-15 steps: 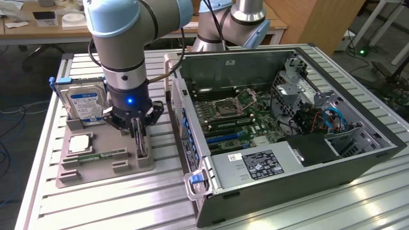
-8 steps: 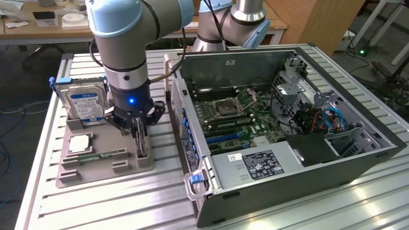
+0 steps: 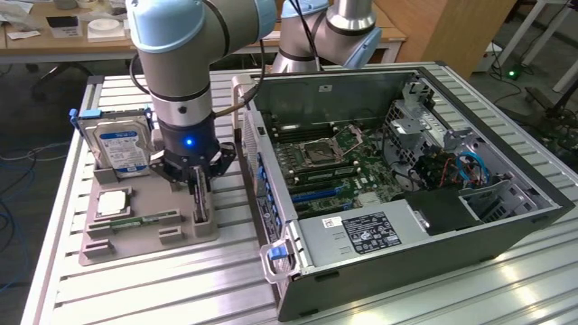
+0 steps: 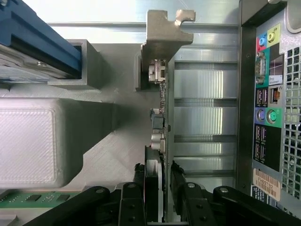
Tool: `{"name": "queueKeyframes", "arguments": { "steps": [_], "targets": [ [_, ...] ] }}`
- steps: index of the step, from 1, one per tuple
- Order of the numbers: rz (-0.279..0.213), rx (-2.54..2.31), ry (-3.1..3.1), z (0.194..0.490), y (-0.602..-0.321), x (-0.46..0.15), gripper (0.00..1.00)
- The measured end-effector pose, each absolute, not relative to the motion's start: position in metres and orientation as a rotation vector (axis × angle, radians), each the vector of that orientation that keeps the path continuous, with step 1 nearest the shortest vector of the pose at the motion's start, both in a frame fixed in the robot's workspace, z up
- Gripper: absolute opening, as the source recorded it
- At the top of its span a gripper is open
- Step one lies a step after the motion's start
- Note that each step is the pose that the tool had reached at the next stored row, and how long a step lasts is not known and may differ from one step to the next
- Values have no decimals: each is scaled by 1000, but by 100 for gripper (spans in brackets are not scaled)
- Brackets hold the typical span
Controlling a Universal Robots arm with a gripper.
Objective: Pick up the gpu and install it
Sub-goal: 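Pick up the gpu and move the gpu toward the slot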
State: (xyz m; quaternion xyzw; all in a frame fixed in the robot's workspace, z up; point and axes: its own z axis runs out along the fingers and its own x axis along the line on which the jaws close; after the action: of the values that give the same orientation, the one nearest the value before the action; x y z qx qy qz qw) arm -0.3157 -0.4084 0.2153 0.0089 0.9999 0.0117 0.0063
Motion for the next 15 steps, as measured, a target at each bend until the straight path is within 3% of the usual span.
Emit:
{"name": "queueKeyframes", "arguments": {
  "steps": [15],
  "targets": [
    [37,28,3127,215,-408,-319,36]
  ]
}}
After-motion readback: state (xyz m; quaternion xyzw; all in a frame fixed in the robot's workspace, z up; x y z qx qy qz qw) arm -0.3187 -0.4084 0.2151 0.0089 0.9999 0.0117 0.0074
